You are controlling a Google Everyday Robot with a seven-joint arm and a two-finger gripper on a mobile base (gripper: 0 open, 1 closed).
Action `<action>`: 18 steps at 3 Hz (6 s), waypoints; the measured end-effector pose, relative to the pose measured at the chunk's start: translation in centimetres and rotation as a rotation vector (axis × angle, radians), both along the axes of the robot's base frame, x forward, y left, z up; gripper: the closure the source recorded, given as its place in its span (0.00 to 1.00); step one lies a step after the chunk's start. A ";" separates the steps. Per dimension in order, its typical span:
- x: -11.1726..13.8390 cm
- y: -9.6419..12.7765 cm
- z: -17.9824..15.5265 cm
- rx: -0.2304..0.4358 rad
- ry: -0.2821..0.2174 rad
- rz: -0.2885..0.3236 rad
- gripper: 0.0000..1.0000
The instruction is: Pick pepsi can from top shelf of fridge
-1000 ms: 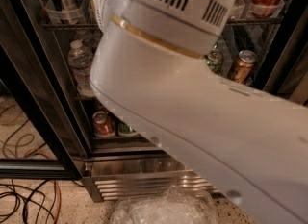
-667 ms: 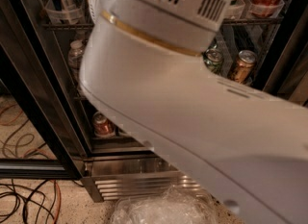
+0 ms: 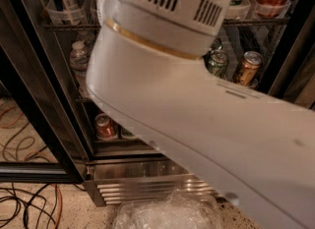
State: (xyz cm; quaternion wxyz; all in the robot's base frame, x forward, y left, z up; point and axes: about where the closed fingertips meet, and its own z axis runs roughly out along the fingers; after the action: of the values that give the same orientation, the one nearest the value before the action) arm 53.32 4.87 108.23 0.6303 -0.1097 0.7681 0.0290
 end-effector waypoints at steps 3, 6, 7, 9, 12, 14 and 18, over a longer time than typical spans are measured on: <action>5.2 -1.2 -3.8 0.031 0.021 -0.053 0.49; 6.0 -2.2 -2.4 0.048 -0.031 -0.079 0.47; 6.5 -2.6 -0.7 0.050 -0.077 -0.084 0.46; 8.7 -2.8 -0.4 0.085 -0.086 -0.090 0.47; 10.9 -2.7 -2.3 0.117 -0.056 -0.107 0.48; 11.0 -2.9 -2.2 0.116 -0.057 -0.108 0.60; 8.7 -2.4 -0.2 0.093 -0.101 -0.057 1.00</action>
Offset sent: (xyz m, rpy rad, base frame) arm 0.0648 -0.0187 -0.0655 0.0647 0.0698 -0.0636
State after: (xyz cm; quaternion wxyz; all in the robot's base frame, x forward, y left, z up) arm 62.06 2.49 107.99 0.6731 -0.0598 0.7360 0.0411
